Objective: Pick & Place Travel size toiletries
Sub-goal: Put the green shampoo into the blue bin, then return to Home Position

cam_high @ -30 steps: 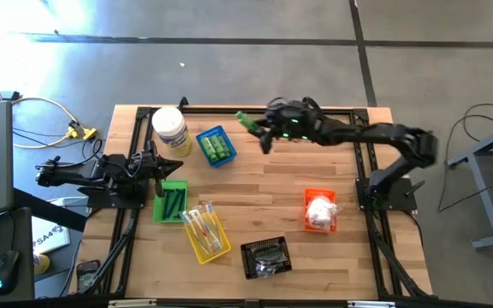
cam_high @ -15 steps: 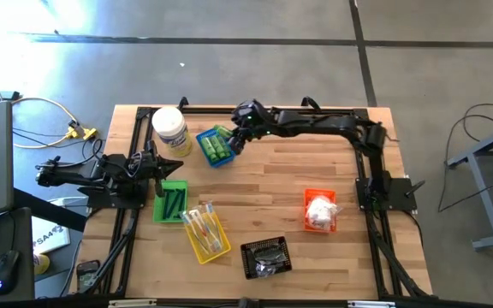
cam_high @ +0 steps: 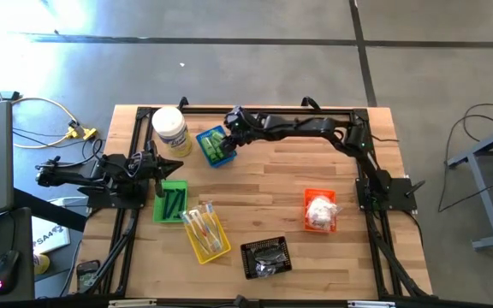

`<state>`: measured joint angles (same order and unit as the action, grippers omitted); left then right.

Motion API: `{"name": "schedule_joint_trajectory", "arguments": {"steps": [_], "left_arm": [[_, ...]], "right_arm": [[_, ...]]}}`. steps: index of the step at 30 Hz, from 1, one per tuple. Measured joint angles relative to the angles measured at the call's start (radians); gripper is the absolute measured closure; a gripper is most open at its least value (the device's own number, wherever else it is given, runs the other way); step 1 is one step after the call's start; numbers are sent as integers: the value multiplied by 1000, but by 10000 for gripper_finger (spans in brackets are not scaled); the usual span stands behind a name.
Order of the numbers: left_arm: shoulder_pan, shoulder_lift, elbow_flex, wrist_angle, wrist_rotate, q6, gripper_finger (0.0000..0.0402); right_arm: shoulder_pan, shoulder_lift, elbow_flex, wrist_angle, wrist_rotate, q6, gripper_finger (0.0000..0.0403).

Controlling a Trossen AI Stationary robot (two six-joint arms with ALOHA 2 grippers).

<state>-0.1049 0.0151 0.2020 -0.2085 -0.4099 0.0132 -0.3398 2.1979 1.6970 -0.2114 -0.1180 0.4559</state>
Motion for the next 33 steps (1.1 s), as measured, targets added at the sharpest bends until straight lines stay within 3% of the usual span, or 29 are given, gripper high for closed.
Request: {"name": "schedule_joint_trajectory", "arguments": {"steps": [12,22,27,33], "left_arm": [[0,0,0,-2,0,-11,402],[0,0,0,-5,9,-44,402],[0,0,0,-5,9,-45,401],[0,0,0,-5,9,-48,402]], "right_arm": [[63,16,0,32,172,-40,227],[63,45,0,66,127,-33,223],[57,45,0,67,78,-32,201],[57,45,0,64,92,-34,175]]}}
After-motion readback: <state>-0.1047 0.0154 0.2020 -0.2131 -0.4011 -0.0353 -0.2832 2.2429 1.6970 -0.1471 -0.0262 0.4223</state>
